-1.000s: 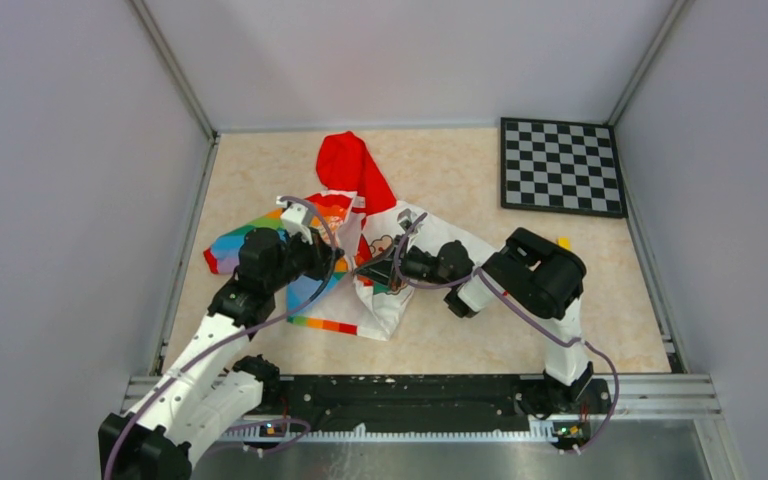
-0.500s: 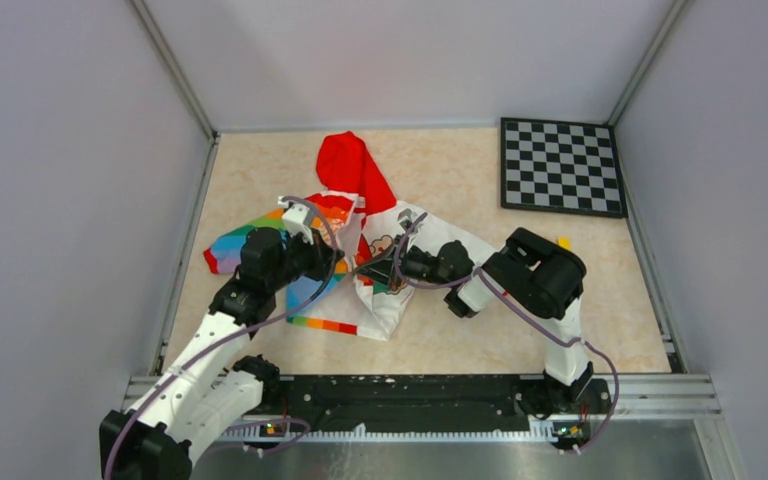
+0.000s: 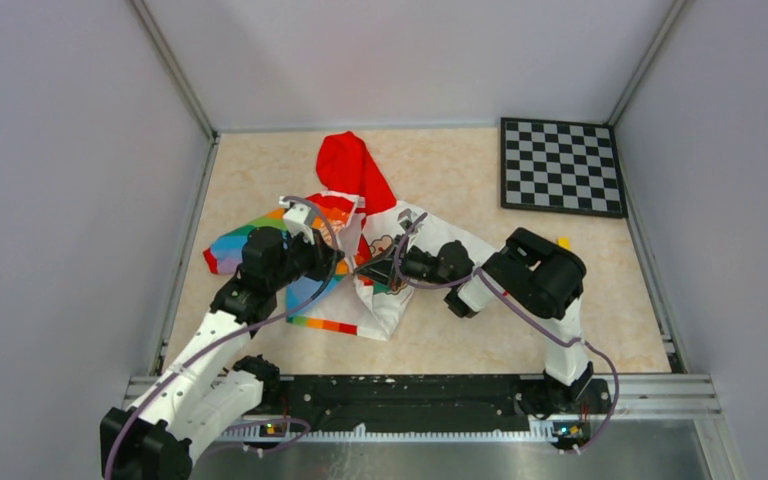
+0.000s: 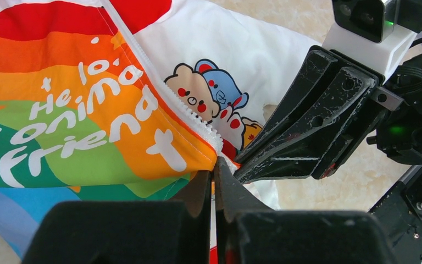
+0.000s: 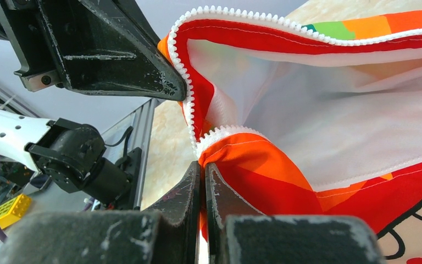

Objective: Zip up the jacket

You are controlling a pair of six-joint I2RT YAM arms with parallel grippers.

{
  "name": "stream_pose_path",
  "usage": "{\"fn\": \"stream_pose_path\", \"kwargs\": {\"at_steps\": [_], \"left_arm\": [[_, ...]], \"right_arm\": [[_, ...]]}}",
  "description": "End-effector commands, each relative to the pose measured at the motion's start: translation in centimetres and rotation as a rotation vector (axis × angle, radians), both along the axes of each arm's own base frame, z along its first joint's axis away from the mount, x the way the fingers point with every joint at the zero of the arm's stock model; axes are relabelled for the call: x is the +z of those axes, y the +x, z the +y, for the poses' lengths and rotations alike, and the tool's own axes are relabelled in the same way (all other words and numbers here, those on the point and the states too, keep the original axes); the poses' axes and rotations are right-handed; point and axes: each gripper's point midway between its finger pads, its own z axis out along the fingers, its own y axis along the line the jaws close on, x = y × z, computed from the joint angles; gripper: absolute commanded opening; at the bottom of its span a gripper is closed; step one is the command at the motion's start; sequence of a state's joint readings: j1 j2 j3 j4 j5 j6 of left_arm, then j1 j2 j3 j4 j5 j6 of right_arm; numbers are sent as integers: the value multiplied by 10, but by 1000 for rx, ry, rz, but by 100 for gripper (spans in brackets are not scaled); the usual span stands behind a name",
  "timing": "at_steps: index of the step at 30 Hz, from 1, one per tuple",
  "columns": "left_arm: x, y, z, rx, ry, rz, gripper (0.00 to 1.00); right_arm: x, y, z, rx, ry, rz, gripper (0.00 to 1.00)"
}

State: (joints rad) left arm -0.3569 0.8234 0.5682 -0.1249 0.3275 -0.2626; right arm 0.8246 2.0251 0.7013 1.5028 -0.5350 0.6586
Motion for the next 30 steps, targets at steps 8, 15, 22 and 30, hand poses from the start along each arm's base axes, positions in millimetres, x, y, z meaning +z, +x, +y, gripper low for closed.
{"fn": "stream_pose_path", "kwargs": {"at_steps": [8,15,22,30], "left_arm": [[19,7,4,27,-7,-80,0],[14,4,4,23,-1,-63,0],[11,4,-1,-3,-13,-48,0],[7,3,-4,-18,-13,-33,0]], "right_arm": [[66,-9,-3,15,195,-190,0],[68,-9,-4,11,200,-188,0],[70,-10,-4,15,203,-187,0],[70,-9,-4,10,204,-189,0]]}}
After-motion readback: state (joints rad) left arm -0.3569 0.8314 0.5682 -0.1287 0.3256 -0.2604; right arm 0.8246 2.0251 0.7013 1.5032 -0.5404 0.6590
